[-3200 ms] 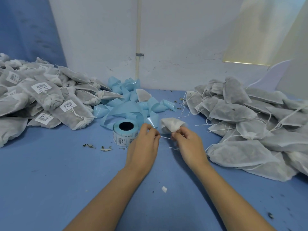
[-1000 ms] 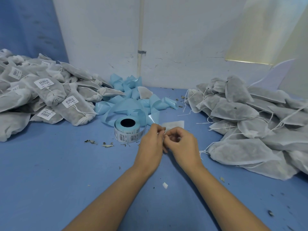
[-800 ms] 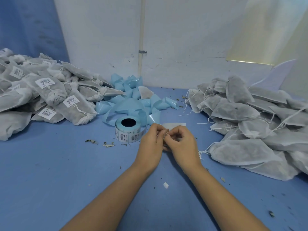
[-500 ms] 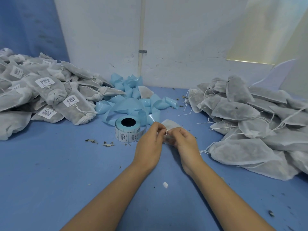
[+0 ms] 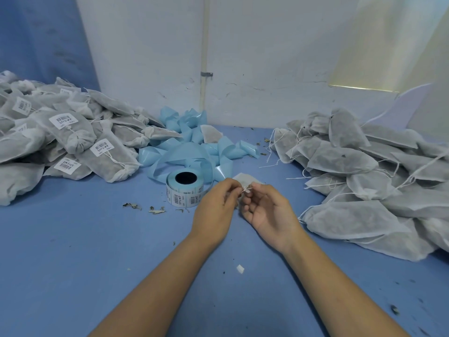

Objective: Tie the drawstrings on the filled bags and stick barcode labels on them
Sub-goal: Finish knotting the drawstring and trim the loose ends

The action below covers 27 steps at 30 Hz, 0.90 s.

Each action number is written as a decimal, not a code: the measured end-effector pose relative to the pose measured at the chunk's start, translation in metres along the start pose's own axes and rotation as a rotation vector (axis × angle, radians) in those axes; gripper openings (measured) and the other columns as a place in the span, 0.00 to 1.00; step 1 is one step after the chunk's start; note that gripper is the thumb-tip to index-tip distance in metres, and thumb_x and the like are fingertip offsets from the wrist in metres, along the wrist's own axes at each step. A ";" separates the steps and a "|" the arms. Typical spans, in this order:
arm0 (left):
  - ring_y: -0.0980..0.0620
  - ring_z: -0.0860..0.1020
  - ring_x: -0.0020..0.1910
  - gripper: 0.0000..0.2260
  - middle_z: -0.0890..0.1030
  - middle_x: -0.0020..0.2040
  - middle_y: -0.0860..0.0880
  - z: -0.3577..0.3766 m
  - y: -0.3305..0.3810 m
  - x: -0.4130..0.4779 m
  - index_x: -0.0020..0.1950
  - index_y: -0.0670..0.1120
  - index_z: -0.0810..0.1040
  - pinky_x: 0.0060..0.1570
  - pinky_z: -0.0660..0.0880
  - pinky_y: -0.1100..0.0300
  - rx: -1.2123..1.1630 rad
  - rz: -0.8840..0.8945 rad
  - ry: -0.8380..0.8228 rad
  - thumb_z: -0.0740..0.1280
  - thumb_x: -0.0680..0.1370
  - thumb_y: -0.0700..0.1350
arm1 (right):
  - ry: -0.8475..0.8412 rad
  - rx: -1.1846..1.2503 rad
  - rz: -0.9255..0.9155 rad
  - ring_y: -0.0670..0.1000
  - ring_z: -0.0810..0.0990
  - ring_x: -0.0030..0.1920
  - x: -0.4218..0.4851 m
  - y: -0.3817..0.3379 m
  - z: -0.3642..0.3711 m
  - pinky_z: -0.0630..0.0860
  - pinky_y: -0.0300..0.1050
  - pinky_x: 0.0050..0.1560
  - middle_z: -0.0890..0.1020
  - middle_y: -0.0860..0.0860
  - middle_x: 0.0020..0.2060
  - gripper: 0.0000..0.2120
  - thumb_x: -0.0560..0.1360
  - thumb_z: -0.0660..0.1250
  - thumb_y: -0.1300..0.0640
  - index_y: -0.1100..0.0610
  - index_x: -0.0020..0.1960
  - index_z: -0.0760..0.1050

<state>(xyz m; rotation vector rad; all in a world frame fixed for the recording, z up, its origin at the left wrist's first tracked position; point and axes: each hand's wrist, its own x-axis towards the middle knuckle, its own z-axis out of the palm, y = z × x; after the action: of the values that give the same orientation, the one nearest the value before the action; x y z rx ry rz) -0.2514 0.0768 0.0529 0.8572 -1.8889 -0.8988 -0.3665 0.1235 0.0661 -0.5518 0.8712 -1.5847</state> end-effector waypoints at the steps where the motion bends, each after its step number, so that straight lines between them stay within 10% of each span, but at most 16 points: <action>1: 0.52 0.78 0.47 0.05 0.80 0.46 0.51 0.000 -0.001 0.000 0.49 0.48 0.76 0.51 0.74 0.53 0.001 -0.003 0.000 0.61 0.81 0.43 | -0.008 0.009 -0.001 0.48 0.72 0.36 0.000 0.000 -0.001 0.71 0.37 0.39 0.74 0.51 0.33 0.07 0.64 0.68 0.58 0.59 0.40 0.73; 18: 0.51 0.76 0.45 0.07 0.78 0.43 0.53 0.001 -0.004 0.002 0.46 0.47 0.76 0.46 0.71 0.60 -0.031 -0.087 0.000 0.61 0.78 0.37 | 0.024 0.127 -0.066 0.45 0.74 0.35 0.001 -0.002 -0.007 0.71 0.36 0.34 0.76 0.48 0.34 0.05 0.66 0.69 0.59 0.57 0.41 0.75; 27: 0.51 0.70 0.53 0.15 0.77 0.53 0.50 0.002 -0.010 0.000 0.58 0.45 0.77 0.43 0.66 0.60 0.517 0.204 0.114 0.64 0.74 0.33 | -0.139 0.191 -0.028 0.47 0.75 0.35 -0.003 -0.003 -0.003 0.73 0.37 0.34 0.75 0.50 0.35 0.12 0.58 0.78 0.59 0.56 0.36 0.76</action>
<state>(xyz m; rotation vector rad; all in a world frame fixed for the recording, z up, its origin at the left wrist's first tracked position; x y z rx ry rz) -0.2510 0.0727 0.0435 0.9668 -2.0941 -0.2285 -0.3698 0.1268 0.0671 -0.5318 0.6026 -1.6139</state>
